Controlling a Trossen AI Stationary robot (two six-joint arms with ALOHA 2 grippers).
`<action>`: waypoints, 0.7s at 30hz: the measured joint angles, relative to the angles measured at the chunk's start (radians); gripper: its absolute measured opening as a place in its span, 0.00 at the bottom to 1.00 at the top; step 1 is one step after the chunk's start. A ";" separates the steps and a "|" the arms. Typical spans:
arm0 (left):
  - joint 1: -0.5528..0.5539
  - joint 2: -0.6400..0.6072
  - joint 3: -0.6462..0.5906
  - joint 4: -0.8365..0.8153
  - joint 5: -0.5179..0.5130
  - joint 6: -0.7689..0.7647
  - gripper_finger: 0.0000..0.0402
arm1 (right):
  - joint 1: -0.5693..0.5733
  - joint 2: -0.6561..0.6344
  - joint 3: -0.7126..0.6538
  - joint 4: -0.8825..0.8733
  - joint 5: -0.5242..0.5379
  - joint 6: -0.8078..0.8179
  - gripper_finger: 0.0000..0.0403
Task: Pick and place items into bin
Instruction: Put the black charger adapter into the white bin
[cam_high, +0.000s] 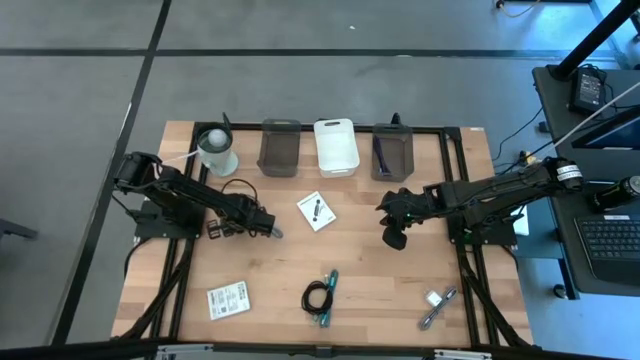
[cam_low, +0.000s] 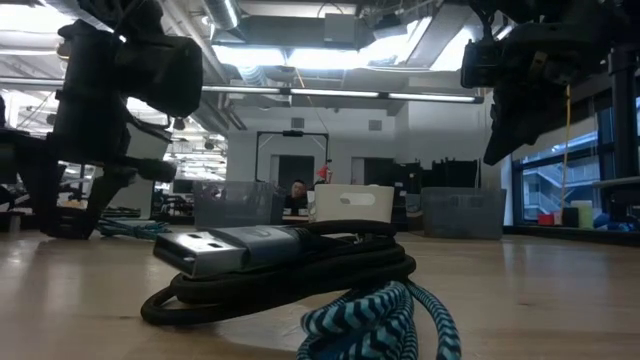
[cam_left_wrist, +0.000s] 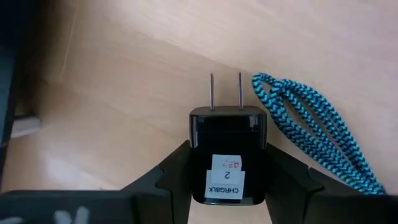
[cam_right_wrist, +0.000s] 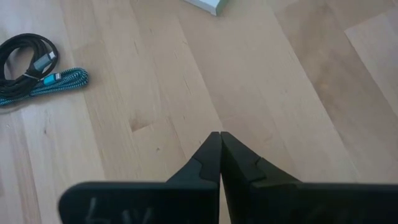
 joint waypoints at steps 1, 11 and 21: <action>0.000 0.000 0.000 0.001 0.018 0.010 0.36 | 0.000 0.000 0.000 0.000 0.000 0.000 0.02; -0.029 -0.069 0.105 -0.010 0.091 0.142 0.36 | 0.000 0.001 -0.001 0.010 0.003 -0.020 0.02; 0.016 -0.243 0.238 -0.012 -0.169 0.412 0.36 | 0.000 0.001 -0.001 0.058 0.011 -0.021 0.02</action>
